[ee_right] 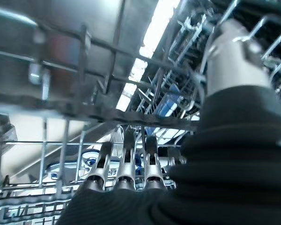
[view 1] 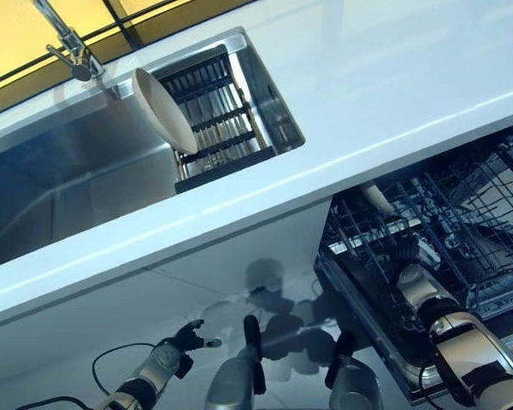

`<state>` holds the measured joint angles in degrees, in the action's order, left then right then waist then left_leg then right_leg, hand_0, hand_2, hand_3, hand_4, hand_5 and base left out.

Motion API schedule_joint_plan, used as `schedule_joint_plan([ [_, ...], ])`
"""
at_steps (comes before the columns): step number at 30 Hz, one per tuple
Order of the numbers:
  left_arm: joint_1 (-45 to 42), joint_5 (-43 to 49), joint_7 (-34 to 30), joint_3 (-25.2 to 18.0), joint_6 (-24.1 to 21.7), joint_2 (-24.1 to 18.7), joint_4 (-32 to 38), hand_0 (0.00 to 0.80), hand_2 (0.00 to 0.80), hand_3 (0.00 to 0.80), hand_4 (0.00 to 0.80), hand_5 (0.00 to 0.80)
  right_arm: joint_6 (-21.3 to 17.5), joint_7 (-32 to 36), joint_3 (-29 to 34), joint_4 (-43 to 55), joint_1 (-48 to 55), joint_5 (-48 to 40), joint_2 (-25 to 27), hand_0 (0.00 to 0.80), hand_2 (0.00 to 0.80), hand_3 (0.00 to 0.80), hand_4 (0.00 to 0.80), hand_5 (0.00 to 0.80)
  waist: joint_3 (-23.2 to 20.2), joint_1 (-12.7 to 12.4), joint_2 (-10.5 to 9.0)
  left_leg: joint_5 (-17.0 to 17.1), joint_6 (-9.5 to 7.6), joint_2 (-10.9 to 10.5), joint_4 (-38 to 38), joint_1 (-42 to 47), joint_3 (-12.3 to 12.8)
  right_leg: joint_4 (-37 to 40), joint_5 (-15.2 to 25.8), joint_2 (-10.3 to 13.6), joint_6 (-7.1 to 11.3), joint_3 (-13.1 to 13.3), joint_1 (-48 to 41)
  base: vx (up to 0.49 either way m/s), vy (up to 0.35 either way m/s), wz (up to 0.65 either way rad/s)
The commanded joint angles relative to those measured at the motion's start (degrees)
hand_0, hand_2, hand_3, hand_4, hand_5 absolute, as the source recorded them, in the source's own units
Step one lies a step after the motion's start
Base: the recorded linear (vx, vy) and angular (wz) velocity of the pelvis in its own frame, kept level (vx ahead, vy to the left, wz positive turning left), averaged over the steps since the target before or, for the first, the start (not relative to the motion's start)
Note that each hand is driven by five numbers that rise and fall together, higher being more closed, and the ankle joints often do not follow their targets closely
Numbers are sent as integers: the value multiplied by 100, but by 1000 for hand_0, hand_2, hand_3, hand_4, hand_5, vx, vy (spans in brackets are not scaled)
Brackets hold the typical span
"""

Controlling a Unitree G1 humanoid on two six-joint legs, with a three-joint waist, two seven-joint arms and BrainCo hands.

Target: Take plates into dishwasher

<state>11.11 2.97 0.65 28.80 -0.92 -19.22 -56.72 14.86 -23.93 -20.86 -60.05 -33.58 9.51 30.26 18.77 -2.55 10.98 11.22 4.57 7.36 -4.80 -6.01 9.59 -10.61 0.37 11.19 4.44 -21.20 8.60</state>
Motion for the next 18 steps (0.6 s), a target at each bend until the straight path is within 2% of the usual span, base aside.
schedule_joint_plan([
  [1, 364, -102, 136, 166, -51, -60, -25, 0, 0, 0, 0, 0, 15, -136, -12, 22, -93, -80, 36, 0, 0, 0, 0, 0, 368, -130, -243, -158, 138, -54, -2, -78, 144, -694, -748, -2, -88, 15, -121, 0, 0, 0],
  [15, 349, -54, 150, 14, 31, -180, -62, 0, 0, 0, 0, 0, -105, -274, -52, 227, -50, -67, -116, 0, 0, 0, 0, 0, 333, -197, -516, -208, 74, -29, -20, -70, 123, -372, -575, -104, -11, 51, -286, 0, 0, 0],
  [18, 283, -17, 141, -60, 61, -207, -1, 0, 0, 0, 0, 0, -216, -332, -56, 612, -7, -163, -66, 0, 0, 0, 0, 0, 310, -187, -577, -220, 76, -7, -19, -40, 127, -278, -536, -136, 4, 64, -353, 0, 0, 0],
])
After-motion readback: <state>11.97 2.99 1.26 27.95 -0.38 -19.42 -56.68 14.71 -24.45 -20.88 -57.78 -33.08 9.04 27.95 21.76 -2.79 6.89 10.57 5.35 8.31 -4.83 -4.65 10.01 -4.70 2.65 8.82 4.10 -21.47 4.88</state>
